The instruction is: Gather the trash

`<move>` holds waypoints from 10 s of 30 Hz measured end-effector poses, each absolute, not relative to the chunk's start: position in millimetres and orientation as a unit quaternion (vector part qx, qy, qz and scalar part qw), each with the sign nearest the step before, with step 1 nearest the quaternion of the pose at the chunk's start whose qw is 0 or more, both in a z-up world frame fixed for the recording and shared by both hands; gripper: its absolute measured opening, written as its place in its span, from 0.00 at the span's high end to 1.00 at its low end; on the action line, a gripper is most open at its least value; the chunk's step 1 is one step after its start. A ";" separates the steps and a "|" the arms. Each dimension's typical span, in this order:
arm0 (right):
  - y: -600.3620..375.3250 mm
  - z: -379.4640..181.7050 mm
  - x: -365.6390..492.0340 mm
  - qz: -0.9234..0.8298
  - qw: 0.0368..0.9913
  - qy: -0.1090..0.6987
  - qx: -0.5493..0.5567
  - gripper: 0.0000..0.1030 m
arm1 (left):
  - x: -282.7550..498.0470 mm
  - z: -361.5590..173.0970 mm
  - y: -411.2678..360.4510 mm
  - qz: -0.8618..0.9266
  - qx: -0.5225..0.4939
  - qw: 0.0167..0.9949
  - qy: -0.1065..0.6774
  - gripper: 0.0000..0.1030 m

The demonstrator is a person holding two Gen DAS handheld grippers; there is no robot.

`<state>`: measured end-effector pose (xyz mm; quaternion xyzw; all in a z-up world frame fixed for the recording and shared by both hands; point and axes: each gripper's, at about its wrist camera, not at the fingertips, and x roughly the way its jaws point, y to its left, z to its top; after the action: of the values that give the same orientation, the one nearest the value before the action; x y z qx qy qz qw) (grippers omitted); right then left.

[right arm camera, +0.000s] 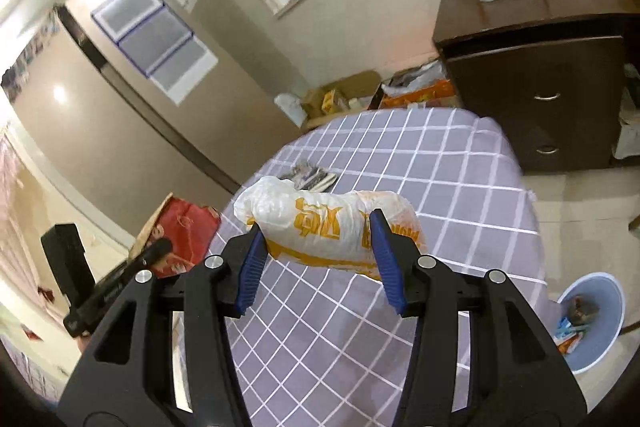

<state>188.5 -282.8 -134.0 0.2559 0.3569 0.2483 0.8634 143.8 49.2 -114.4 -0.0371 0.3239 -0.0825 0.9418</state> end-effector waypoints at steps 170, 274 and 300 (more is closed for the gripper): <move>-78.8 -223.0 299.8 0.214 0.855 0.463 -0.097 0.83 | 313.7 -219.1 70.3 -0.047 0.114 0.893 0.434 0.56; -214.1 -218.2 175.2 0.166 0.858 0.484 0.049 0.51 | 174.6 -135.8 144.6 -0.076 -0.018 0.941 0.329 0.97; -287.6 -141.5 129.9 0.193 0.897 0.365 0.158 0.89 | 143.2 -86.9 7.0 -0.194 0.013 0.941 0.279 0.97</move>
<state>129.9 -287.6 -141.5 0.1577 0.3647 0.1934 0.8971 143.2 7.0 -86.9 0.0126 0.2785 -0.1941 0.9405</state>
